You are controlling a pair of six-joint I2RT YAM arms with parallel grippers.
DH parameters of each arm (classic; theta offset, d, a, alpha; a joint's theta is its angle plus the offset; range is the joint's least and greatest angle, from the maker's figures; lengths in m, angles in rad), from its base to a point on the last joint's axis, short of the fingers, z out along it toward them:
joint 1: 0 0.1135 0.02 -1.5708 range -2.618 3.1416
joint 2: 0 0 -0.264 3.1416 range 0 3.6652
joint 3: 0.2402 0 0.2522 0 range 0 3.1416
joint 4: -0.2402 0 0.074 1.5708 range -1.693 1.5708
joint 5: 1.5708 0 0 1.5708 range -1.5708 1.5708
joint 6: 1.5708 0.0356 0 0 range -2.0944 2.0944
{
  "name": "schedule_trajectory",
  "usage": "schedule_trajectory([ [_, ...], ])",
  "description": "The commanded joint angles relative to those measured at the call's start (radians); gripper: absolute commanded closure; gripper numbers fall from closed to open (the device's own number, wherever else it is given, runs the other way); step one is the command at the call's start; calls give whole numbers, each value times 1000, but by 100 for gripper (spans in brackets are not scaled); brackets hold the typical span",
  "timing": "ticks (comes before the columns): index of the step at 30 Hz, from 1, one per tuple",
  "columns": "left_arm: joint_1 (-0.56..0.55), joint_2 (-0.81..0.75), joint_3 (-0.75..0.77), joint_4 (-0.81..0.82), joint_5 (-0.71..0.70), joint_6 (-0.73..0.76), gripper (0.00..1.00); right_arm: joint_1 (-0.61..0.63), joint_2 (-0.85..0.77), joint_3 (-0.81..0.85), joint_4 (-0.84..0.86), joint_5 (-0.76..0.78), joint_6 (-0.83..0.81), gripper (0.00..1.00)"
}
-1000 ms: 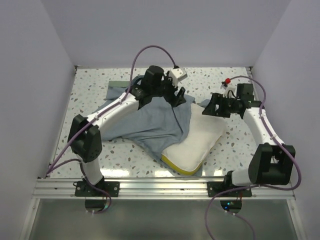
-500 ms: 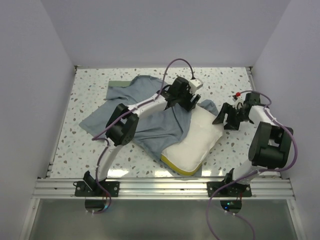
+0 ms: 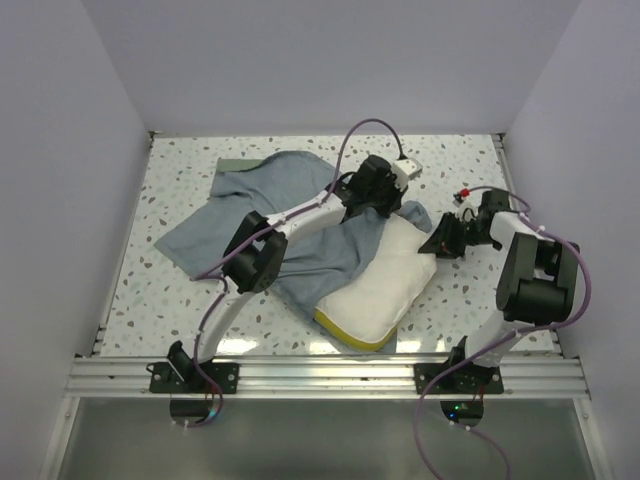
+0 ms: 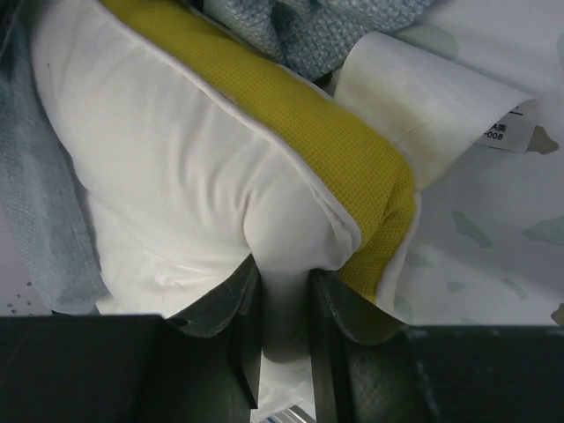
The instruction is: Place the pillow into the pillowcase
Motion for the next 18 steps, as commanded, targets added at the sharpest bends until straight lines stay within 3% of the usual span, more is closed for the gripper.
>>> schedule_trajectory([
  [1, -91, -29, 64, 139, 218, -67, 100, 52, 2, -8, 53, -76, 50, 76],
  [4, -116, -66, 27, 275, 363, -228, 100, 75, -37, 1, 101, -98, 142, 77],
  [7, -123, -110, -45, 370, 416, -369, 100, 78, -82, -3, 137, -92, 187, 77],
  [12, -52, -169, -152, 386, 373, -356, 100, 76, -136, -16, 141, -17, 185, 78],
  [14, -5, -167, -120, 345, 375, -349, 79, 75, -131, -11, 142, 8, 182, 78],
  [15, 45, -163, -49, 247, 387, -308, 51, 75, -122, 1, 145, 15, 178, 77],
  [16, 67, -167, -5, 164, 392, -262, 41, 75, -119, 10, 145, 23, 164, 76],
  [18, 116, -230, 55, -71, 322, -78, 24, 76, -126, 65, 105, 38, 129, 63],
])
